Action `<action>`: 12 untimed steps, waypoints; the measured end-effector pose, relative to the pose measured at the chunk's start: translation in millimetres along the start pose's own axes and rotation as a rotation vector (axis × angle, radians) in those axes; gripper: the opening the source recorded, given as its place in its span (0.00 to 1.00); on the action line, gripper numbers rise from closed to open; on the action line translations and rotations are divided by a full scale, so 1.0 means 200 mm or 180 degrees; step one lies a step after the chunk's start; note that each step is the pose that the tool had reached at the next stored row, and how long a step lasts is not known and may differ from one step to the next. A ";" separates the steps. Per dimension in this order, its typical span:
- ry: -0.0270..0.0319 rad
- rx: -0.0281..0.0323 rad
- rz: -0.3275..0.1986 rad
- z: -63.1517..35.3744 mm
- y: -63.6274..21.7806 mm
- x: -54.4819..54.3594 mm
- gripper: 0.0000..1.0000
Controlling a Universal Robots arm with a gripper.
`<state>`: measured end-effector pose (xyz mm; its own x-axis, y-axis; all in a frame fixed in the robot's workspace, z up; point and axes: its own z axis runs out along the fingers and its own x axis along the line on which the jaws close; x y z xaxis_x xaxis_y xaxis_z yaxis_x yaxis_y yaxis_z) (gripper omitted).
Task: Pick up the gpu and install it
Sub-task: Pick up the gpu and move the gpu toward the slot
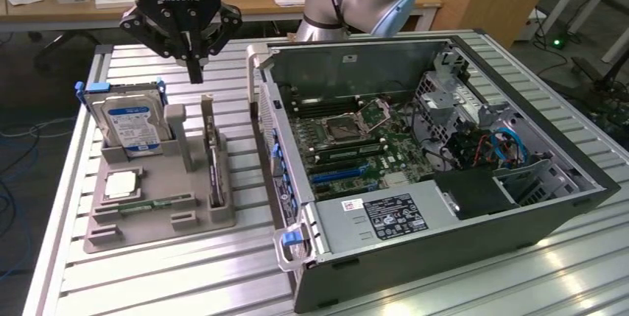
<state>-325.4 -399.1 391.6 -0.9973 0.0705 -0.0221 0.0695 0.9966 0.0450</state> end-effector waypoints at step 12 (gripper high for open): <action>0.0000 0.0000 0.0000 0.000 0.000 0.00 0.35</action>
<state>-325.4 -399.1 391.6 -0.9973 0.0705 -0.0221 0.0695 0.9966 0.0451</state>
